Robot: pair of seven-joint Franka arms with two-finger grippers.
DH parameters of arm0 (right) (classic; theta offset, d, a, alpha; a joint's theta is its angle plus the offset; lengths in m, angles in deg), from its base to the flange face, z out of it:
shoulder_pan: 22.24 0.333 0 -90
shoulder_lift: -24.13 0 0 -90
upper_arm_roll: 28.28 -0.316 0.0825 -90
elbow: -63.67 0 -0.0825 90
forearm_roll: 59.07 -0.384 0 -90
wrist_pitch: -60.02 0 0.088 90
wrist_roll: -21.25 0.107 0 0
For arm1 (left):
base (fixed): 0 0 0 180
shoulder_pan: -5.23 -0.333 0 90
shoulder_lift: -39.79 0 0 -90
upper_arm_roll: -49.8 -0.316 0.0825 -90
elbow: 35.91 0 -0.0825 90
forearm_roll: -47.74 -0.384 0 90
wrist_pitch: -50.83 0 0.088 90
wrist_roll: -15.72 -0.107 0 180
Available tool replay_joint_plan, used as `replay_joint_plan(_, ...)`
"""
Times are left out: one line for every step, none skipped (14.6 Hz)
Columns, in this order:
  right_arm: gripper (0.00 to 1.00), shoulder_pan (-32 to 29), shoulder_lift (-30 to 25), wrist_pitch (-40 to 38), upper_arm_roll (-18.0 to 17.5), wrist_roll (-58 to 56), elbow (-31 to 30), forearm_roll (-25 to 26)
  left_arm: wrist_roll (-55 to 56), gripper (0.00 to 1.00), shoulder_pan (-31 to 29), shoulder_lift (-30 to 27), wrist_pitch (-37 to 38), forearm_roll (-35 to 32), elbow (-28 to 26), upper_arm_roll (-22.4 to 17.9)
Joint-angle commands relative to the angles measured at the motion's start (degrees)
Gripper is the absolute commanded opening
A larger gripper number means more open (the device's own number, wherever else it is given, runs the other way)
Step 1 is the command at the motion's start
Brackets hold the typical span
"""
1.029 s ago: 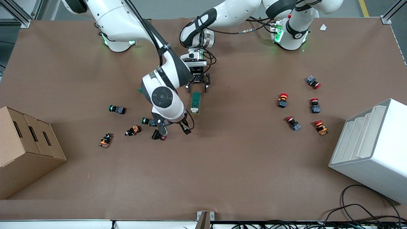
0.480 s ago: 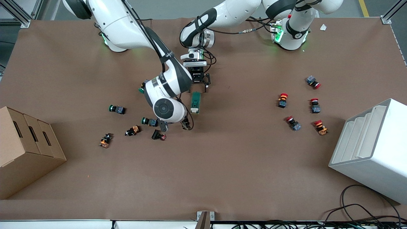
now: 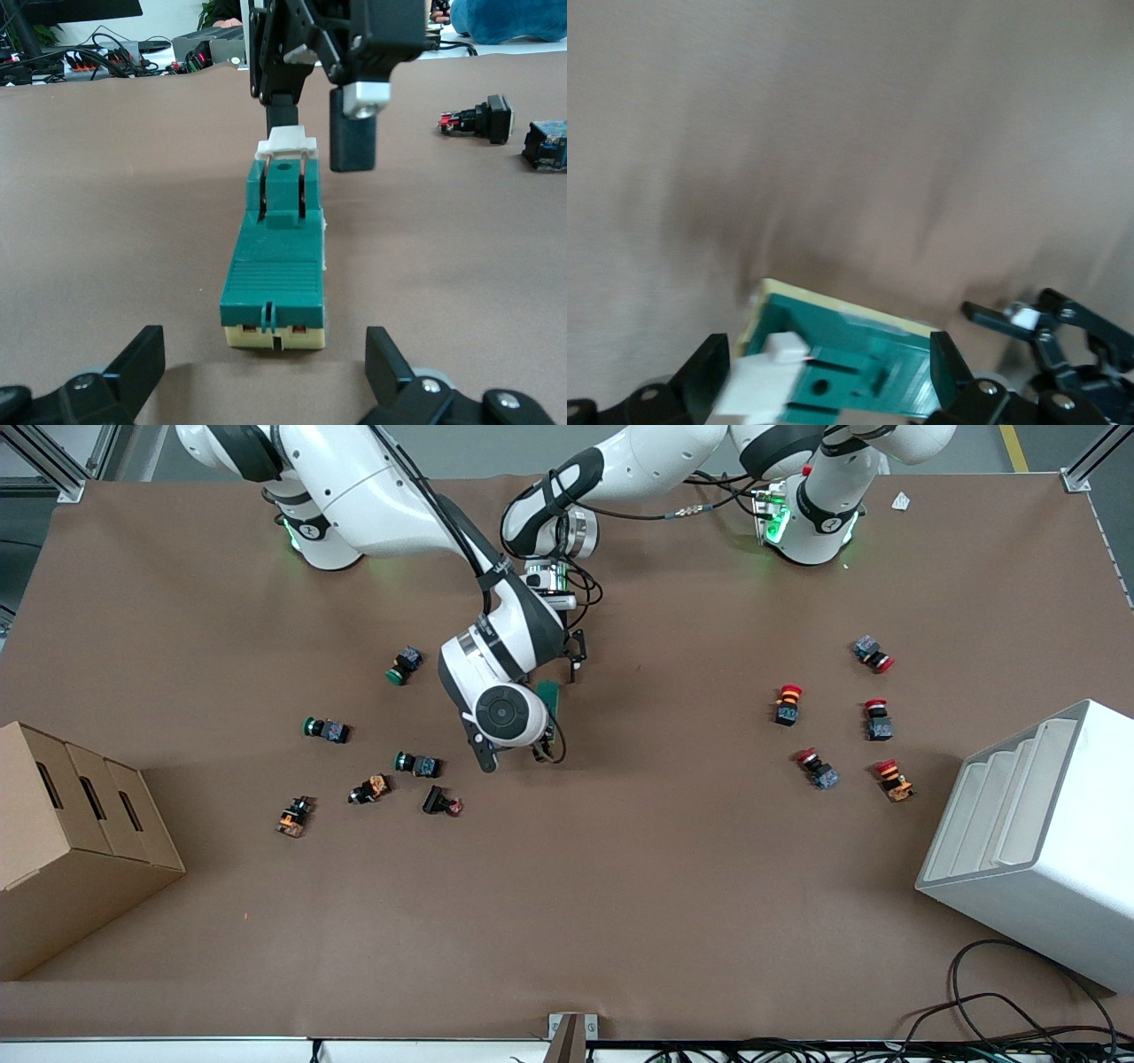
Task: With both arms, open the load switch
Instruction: 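Push the white lever over with the right gripper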
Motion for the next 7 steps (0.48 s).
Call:
replay_joint_plan(1.00, 0.24, -0.40, -4.82, 0.36, 0.29, 0.92, -0.93, 0.75, 1.00, 0.36, 2.09, -0.28, -1.08, 1.34, -0.63)
replay_joint_plan(1.00, 0.24, -0.75, -5.87, 0.28, 0.64, 1.18, -1.02, 0.75, 1.00, 0.36, 2.09, -0.28, -1.08, 1.34, -0.63)
replay_joint_plan(1.00, 0.24, -1.27, -7.19, 0.28, 0.55, 1.19, -1.02, 0.75, 1.00, 0.36, 2.09, -0.28, -1.08, 1.34, -0.63)
replay_joint_plan(1.00, 0.50, -1.45, -8.24, 0.19, 0.64, 1.36, -1.02, 0.75, 1.00, 0.44, 2.09, -0.28, -1.08, 1.34, -0.63)
replay_joint_plan(1.00, 1.46, -1.54, -9.39, 0.19, 0.38, 1.62, -1.02, 0.75, 1.00, 0.36, 2.09, -0.28, -1.08, 1.34, -0.63)
replay_joint_plan(1.00, 1.82, -1.63, -10.53, 0.19, 0.64, 1.71, -1.02, 0.75, 1.00, 0.36, 2.01, -0.37, -1.08, 1.34, -0.63)
replay_joint_plan(1.00, 2.26, -1.72, -11.24, 0.19, 0.64, 2.15, -1.02, 0.75, 1.00, 0.36, 2.09, -0.37, -1.08, 1.34, -0.63)
